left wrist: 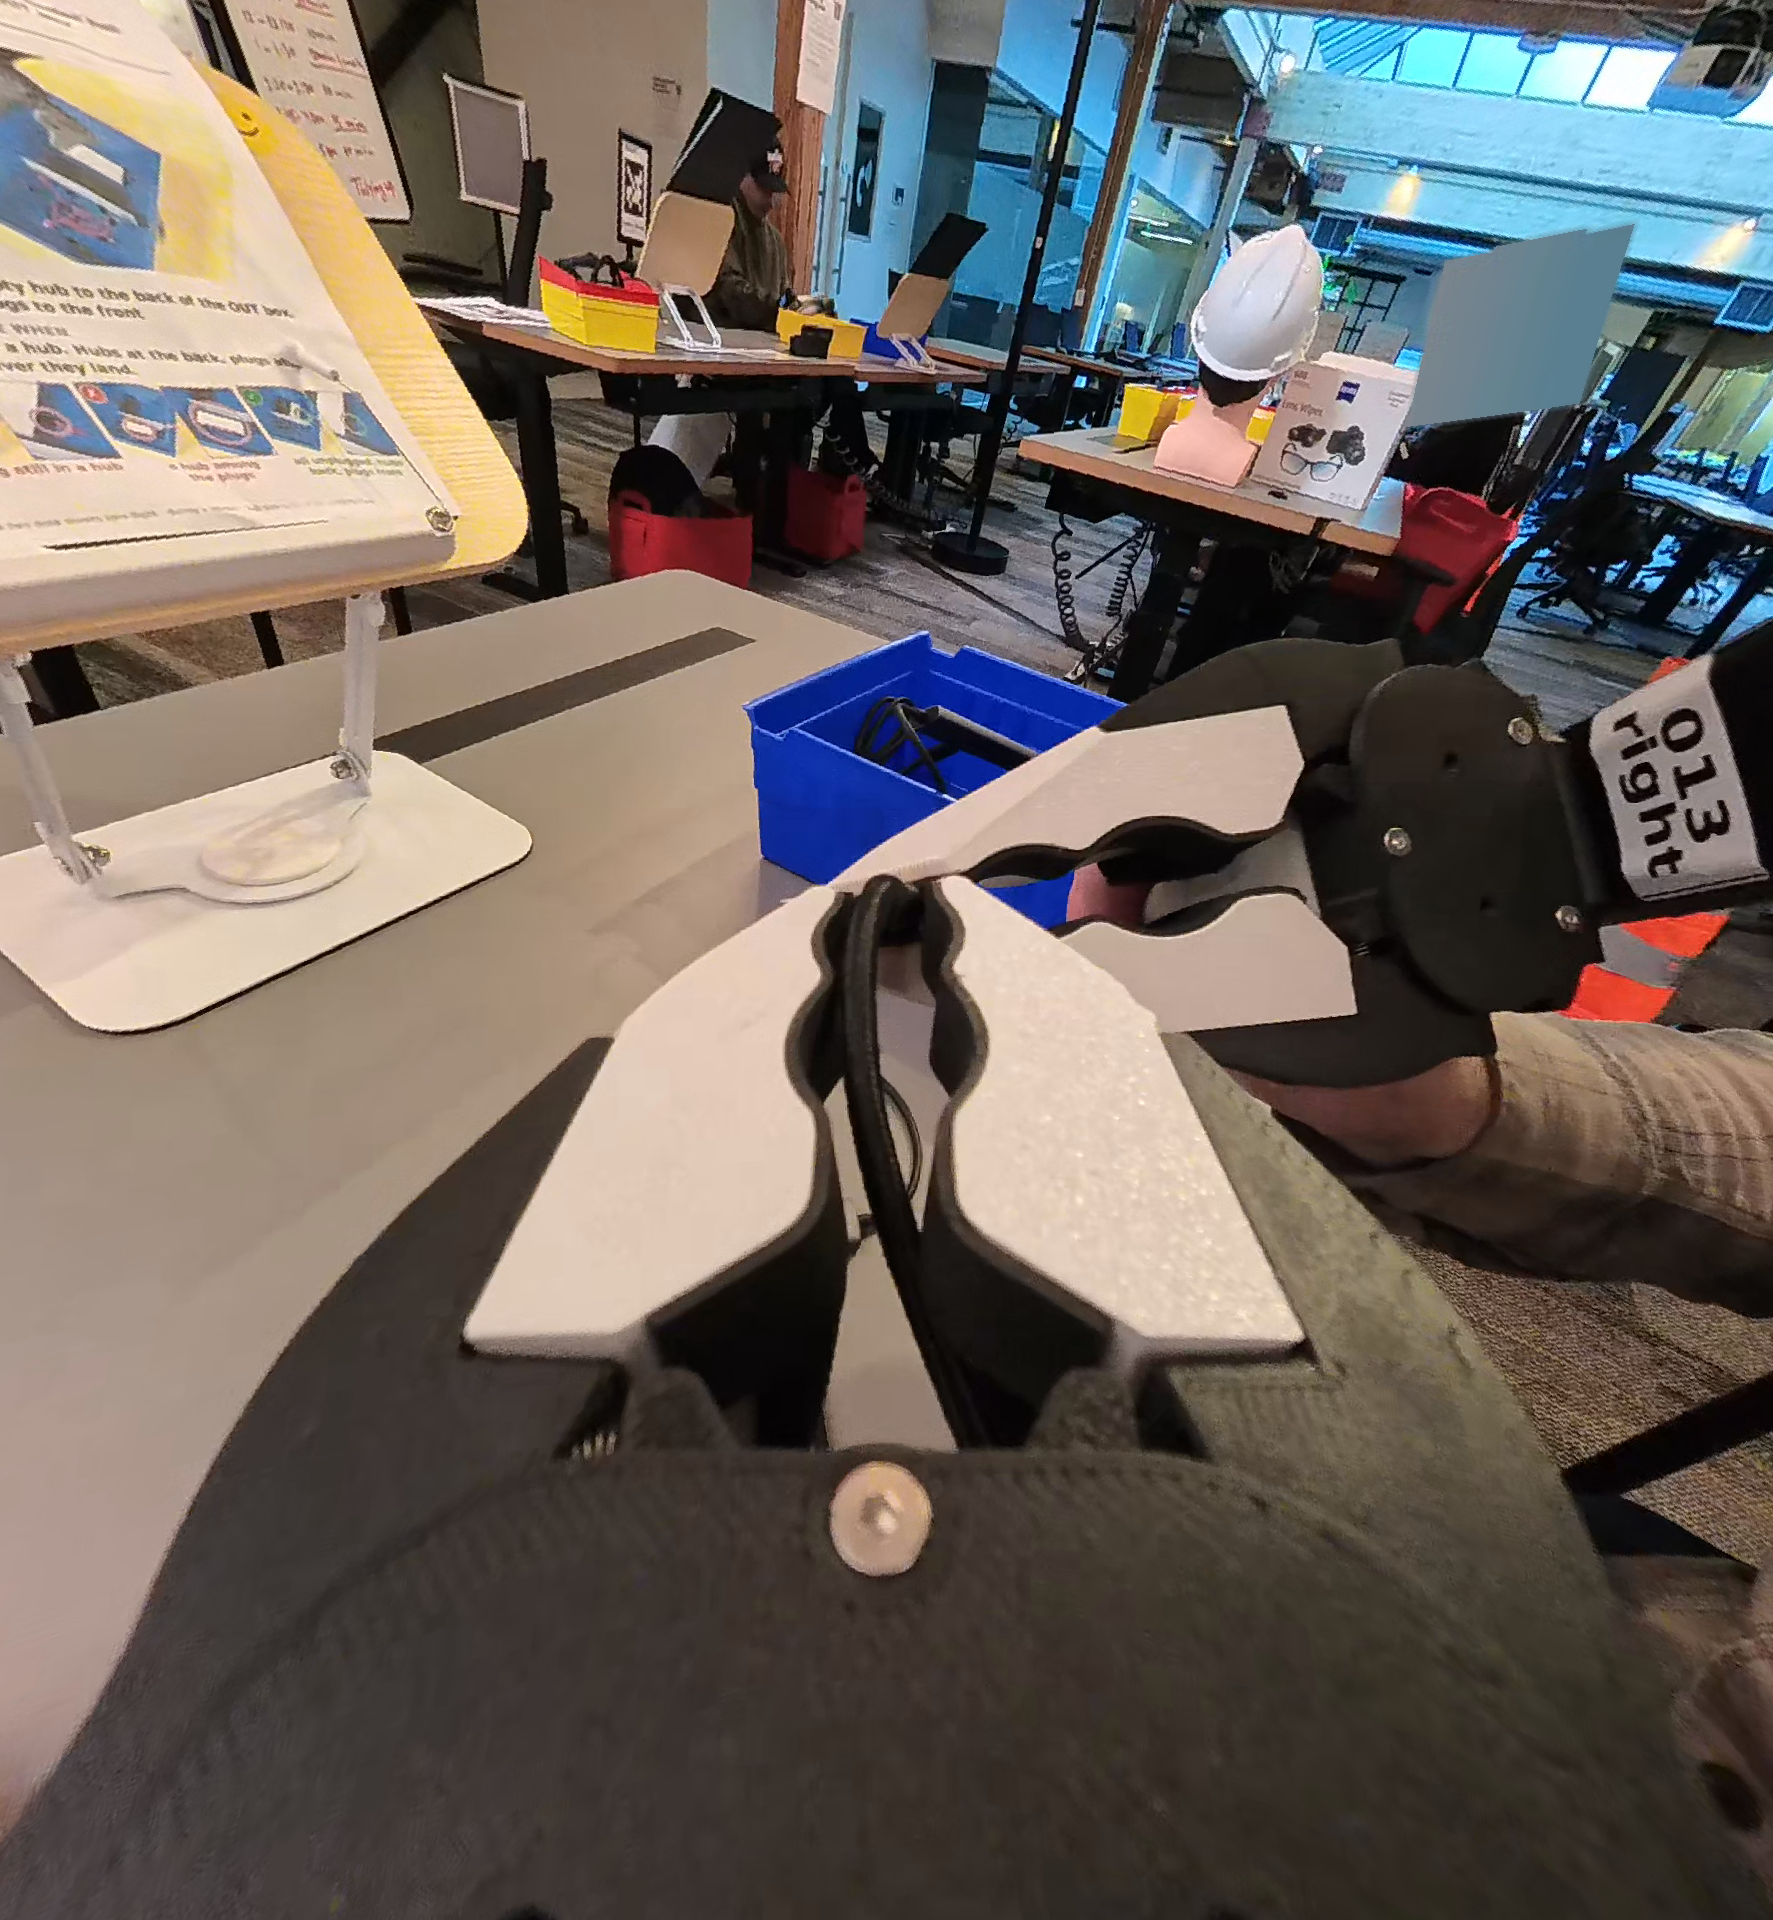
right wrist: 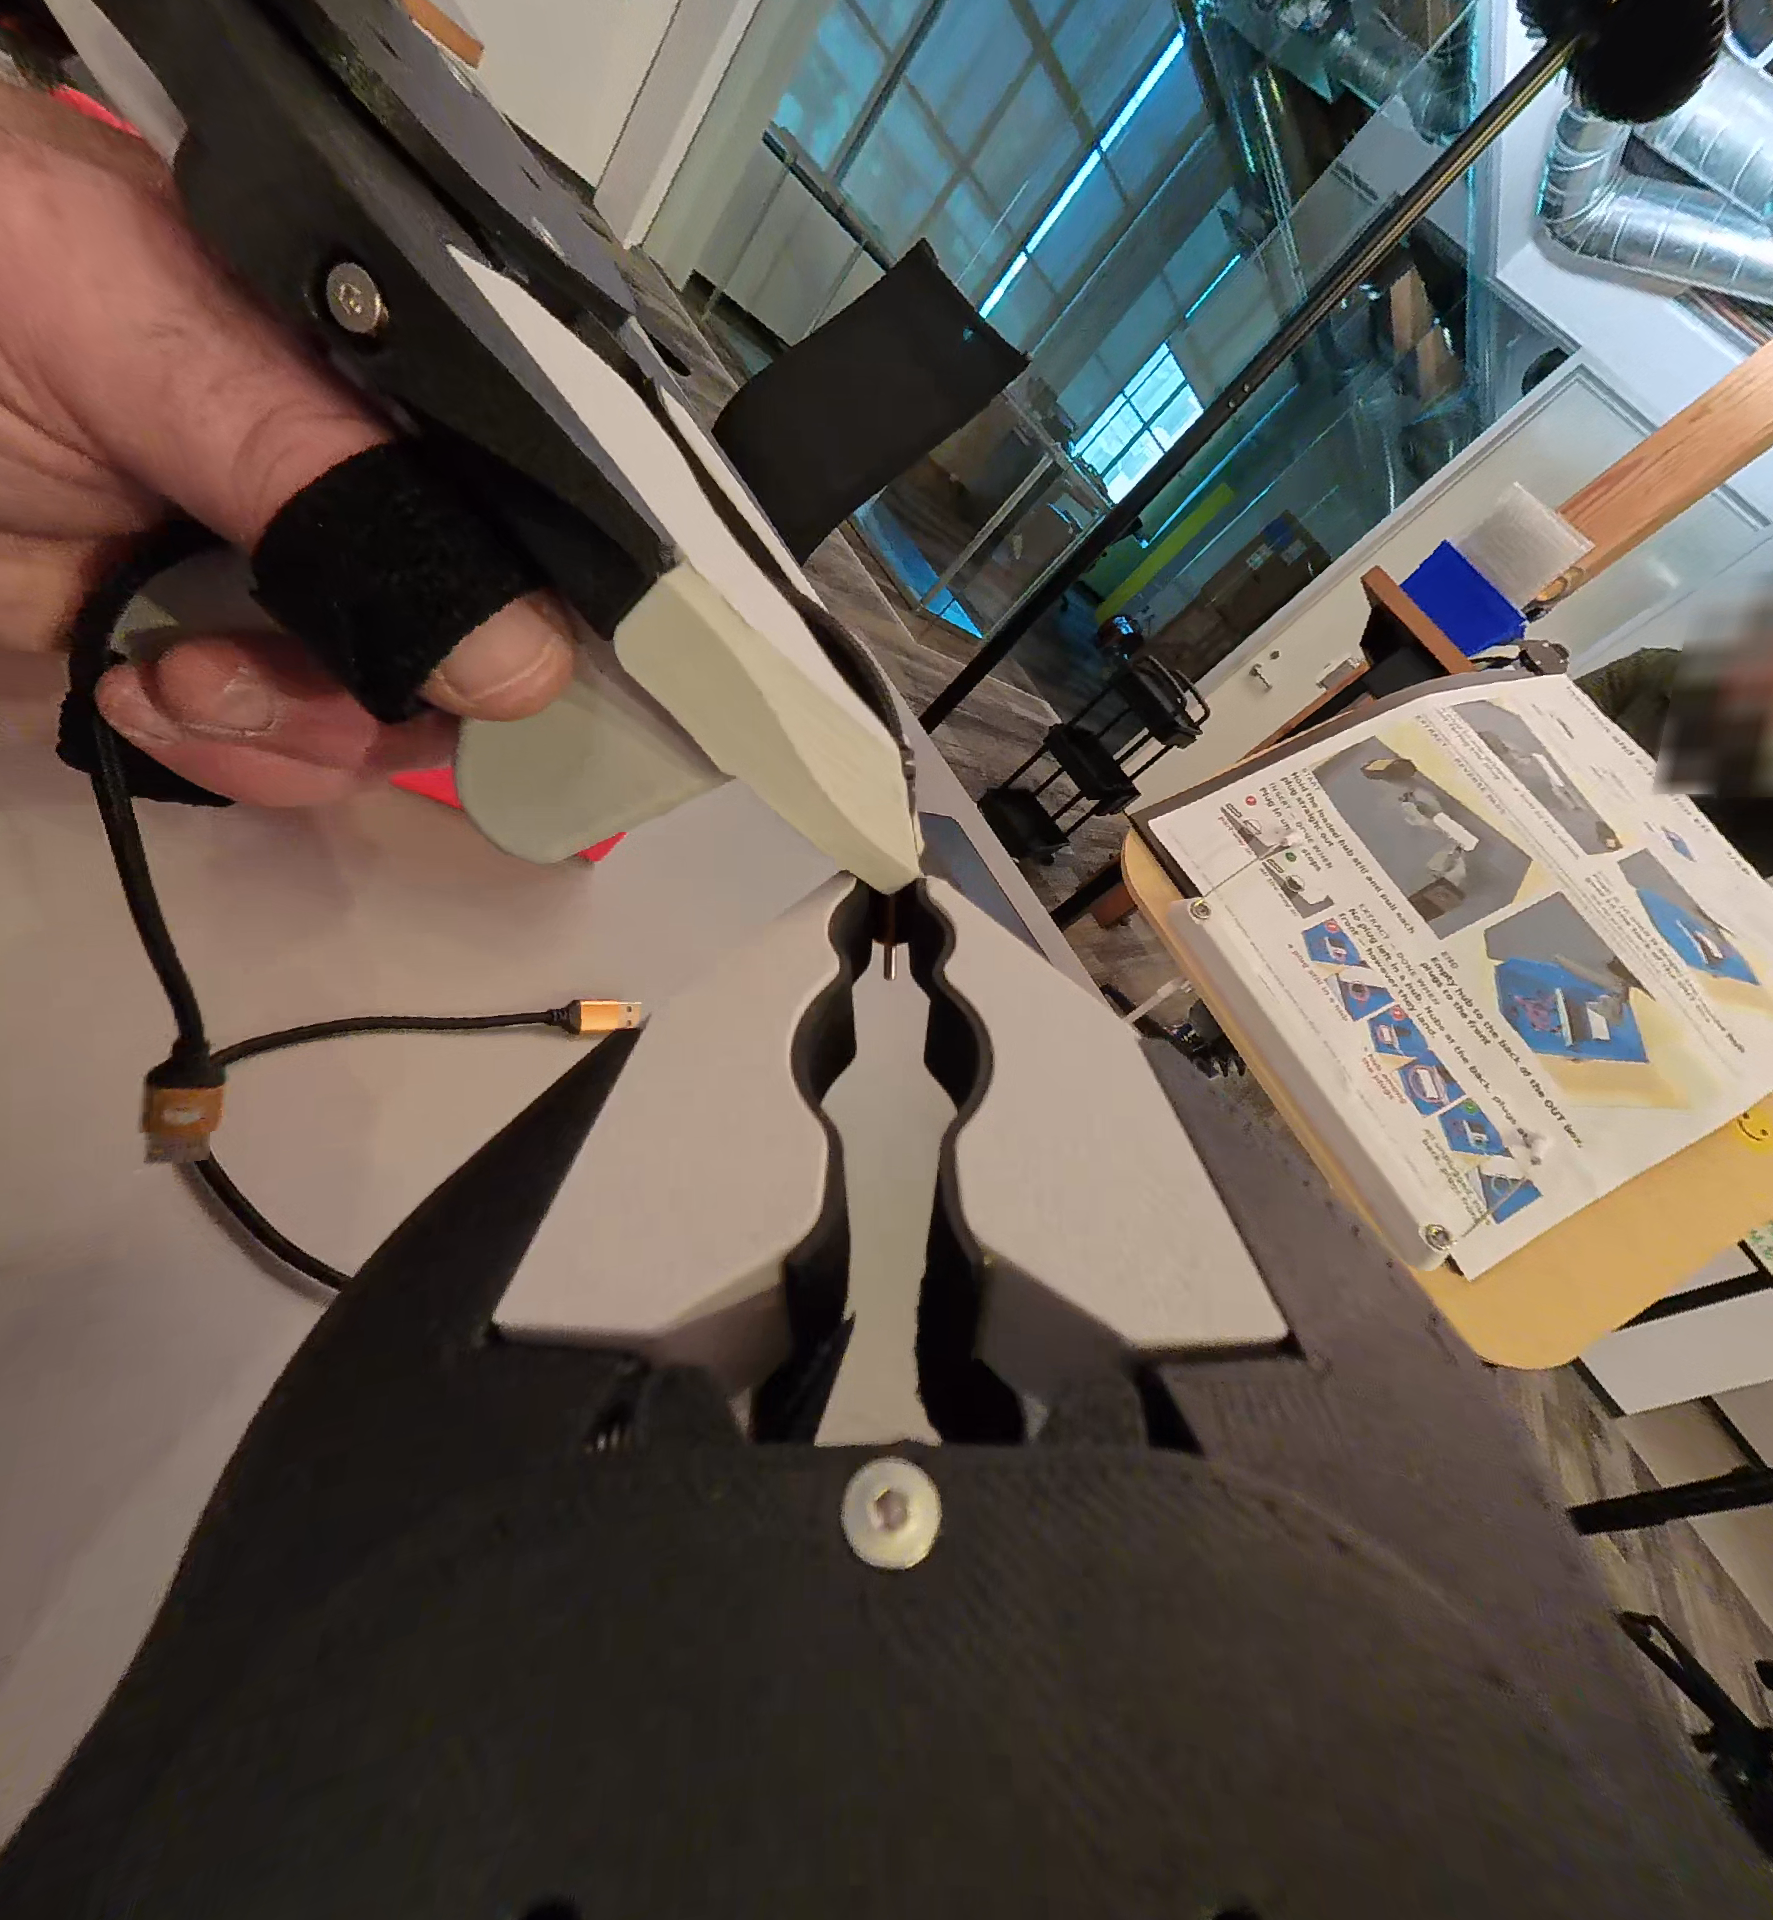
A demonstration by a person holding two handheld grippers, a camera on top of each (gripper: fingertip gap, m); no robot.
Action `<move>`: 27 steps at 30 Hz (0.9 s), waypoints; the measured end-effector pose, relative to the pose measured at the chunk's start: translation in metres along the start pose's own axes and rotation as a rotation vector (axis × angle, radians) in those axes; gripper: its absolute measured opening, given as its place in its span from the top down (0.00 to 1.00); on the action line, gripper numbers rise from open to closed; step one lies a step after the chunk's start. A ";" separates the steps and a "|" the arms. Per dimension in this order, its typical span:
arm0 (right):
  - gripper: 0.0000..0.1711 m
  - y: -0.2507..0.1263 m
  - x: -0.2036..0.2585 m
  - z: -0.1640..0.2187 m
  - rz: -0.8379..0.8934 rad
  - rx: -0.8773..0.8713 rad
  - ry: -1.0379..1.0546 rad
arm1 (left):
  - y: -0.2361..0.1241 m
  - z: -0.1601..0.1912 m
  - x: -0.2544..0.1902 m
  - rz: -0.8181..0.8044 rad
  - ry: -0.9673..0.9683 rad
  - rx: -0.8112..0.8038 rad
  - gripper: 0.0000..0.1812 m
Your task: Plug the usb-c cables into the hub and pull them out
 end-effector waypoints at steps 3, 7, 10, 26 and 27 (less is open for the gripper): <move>0.98 -0.001 -0.001 -0.001 -0.006 -0.009 0.008 | -0.002 0.000 0.001 0.008 -0.014 -0.004 0.94; 0.97 -0.005 -0.004 0.003 -0.005 -0.004 0.021 | -0.007 -0.002 0.008 -0.004 -0.045 -0.026 0.94; 0.96 -0.011 -0.008 0.010 -0.004 0.001 0.059 | -0.014 -0.004 0.013 -0.006 -0.046 -0.035 0.94; 0.67 -0.019 -0.012 0.076 -0.218 0.280 0.464 | -0.051 0.009 0.030 -0.056 0.005 0.012 0.94; 0.63 -0.018 -0.010 0.080 -0.232 0.317 0.469 | -0.051 0.011 0.029 -0.054 0.008 0.016 0.94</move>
Point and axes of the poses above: each gripper's, where its closed fingertips meet, y out along the fingers, z out of its underside, x = y × z across the jaws, the point moved 10 cm from there along -y, back along the fingers, and after that the axes turned 6 degrees about -z, right-handed, at the moved point
